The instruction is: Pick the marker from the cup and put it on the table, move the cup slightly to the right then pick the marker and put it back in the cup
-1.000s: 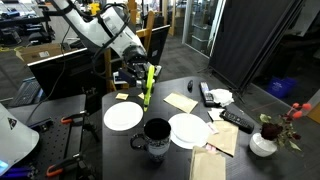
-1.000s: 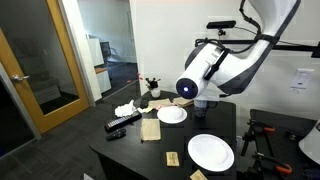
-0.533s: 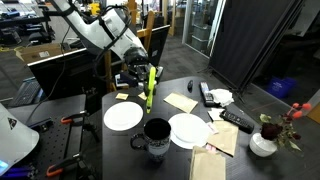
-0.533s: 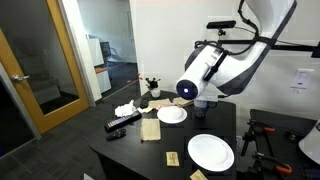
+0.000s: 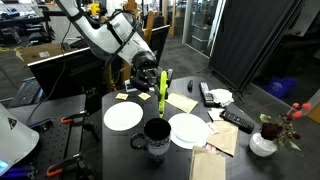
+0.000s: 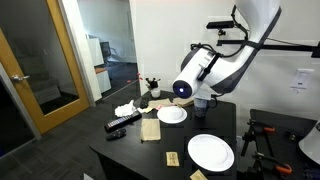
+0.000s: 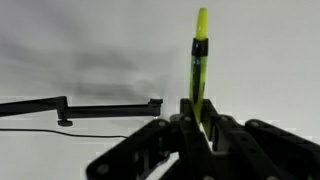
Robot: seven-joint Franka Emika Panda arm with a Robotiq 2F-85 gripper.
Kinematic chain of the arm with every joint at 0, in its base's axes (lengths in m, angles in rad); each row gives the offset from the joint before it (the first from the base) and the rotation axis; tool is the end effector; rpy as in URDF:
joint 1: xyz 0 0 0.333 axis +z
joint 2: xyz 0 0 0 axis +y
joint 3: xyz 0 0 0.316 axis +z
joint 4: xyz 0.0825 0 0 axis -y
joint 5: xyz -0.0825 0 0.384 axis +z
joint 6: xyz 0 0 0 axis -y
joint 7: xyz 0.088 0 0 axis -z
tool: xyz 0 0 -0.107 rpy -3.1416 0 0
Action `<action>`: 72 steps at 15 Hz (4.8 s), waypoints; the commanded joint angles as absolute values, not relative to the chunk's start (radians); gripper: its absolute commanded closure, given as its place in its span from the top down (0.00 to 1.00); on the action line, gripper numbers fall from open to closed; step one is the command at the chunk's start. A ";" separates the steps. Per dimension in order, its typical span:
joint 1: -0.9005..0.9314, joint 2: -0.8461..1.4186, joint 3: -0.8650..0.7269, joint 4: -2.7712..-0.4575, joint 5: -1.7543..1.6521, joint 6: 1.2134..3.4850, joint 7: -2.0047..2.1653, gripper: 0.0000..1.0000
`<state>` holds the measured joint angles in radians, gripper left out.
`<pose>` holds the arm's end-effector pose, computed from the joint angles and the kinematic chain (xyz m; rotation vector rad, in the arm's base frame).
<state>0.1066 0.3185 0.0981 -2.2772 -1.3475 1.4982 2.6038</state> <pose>0.4795 -0.0125 0.2379 1.2534 -1.2757 1.1397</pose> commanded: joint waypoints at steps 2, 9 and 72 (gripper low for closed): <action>0.088 0.353 0.093 -2.218 -1.359 1.518 2.603 0.04; 0.089 0.366 0.097 -2.233 -1.335 1.506 2.603 0.04; 0.145 0.486 0.116 -2.175 -1.262 1.433 2.600 1.00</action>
<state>0.1397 0.5487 0.1092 -2.1414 -1.2812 1.4648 2.6015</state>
